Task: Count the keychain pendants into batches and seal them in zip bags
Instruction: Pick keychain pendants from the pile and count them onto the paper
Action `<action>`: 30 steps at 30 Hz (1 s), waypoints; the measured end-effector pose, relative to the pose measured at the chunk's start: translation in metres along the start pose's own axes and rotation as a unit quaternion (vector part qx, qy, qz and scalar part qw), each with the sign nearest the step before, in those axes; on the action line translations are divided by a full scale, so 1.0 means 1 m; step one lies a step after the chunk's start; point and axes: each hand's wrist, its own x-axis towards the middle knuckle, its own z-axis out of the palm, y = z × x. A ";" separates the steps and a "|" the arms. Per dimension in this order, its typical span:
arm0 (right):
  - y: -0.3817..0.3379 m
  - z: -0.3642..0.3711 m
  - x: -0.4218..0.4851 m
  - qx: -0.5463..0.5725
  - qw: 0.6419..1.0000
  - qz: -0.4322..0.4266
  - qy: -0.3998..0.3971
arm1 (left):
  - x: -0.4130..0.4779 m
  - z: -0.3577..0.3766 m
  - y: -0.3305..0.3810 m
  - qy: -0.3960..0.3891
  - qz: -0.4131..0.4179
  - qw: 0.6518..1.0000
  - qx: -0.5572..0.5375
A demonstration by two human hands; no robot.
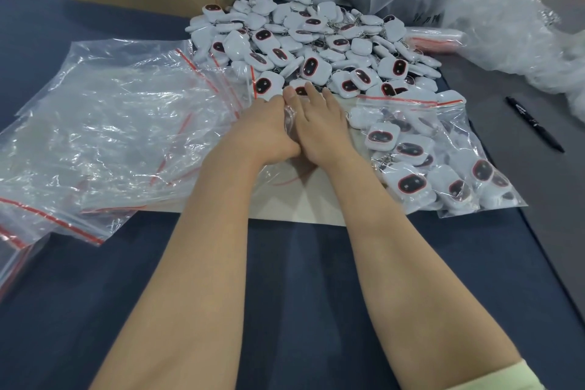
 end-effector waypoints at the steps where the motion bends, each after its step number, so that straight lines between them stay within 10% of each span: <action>1: 0.000 -0.001 0.000 -0.003 1.000 0.005 0.005 | 0.001 0.000 0.000 0.002 0.003 1.000 -0.001; 16: 0.006 -0.004 0.005 -0.092 0.994 0.026 0.045 | 0.013 0.011 0.002 0.032 0.021 0.998 0.041; 30: 0.005 -0.010 0.000 0.123 0.972 0.042 0.196 | 0.013 0.021 0.005 0.093 0.016 0.995 0.037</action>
